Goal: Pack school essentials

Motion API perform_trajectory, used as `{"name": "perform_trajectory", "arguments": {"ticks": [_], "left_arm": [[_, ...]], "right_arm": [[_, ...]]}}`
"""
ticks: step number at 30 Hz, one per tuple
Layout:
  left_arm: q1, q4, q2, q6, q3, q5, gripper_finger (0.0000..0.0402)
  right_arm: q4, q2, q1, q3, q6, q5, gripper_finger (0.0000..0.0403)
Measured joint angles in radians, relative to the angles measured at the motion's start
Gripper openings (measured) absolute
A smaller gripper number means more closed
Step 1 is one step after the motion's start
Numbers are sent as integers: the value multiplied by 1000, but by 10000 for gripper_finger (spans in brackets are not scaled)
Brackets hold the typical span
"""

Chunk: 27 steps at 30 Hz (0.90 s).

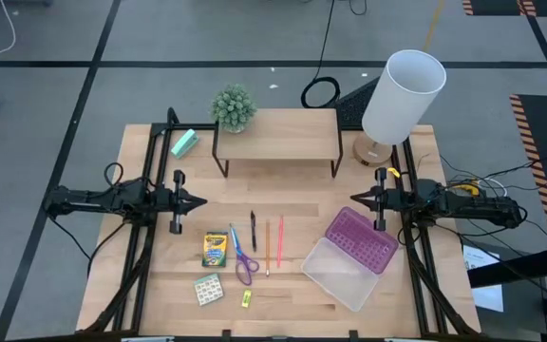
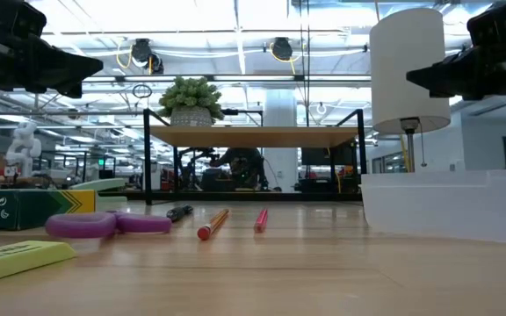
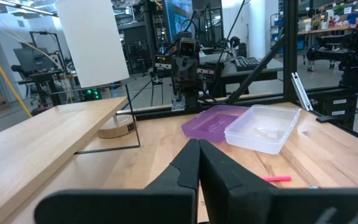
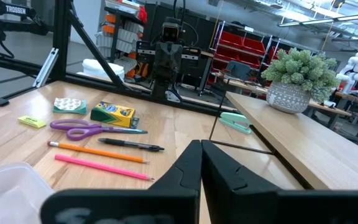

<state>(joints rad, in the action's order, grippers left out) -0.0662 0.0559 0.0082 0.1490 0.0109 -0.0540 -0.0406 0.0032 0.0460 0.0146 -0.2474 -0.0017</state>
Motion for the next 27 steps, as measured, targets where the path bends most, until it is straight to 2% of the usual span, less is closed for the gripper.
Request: {"name": "perform_trajectory", "arguments": {"ticks": [10,19,24,27], "left_arm": [[0,0,0,0,0,0,8],[0,0,0,0,0,0,8],[0,0,0,0,0,0,8],[0,0,0,0,0,0,8]], "right_arm": [[7,51,-2,68,65,0,0],[65,225,-2,299,134,-1,0],[192,337,-2,455,136,-2,0],[259,401,-2,556,190,0,0]]}}
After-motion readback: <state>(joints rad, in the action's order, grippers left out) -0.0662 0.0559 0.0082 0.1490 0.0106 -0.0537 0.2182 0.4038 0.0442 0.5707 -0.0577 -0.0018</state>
